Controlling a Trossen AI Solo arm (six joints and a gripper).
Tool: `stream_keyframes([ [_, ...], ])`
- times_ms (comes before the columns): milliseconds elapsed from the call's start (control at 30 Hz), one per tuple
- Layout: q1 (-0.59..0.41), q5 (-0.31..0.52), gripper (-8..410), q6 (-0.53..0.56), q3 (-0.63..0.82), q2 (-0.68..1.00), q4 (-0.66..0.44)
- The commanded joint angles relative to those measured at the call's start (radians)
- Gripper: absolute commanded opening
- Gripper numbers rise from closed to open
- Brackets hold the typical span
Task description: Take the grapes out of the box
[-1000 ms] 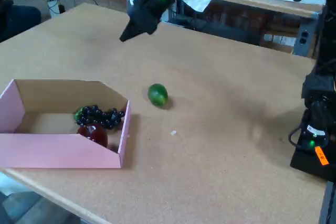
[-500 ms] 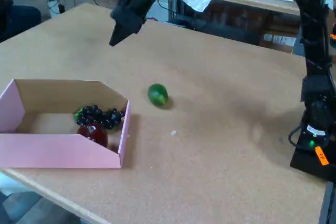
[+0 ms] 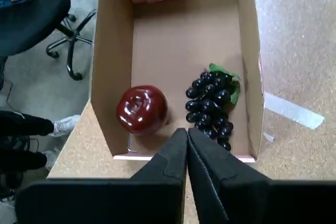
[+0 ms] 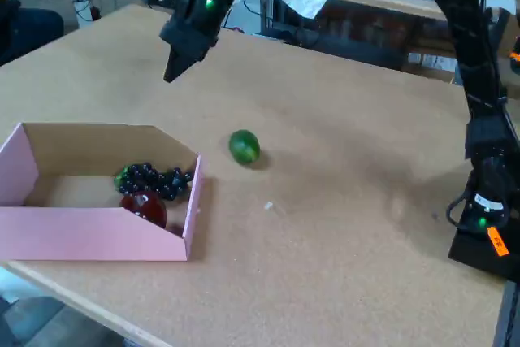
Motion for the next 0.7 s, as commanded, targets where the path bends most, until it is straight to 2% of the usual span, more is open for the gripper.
stream_keyframes([
  [0,0.0,0.015,0,0.018,0.002,0.013,-0.008],
  [100,0.0,0.037,0,0.019,0.002,0.025,-0.016],
  [600,0.0,0.039,0,0.022,0.019,0.061,-0.003],
  [667,-0.001,0.043,0,0.029,0.045,0.087,-0.028],
])
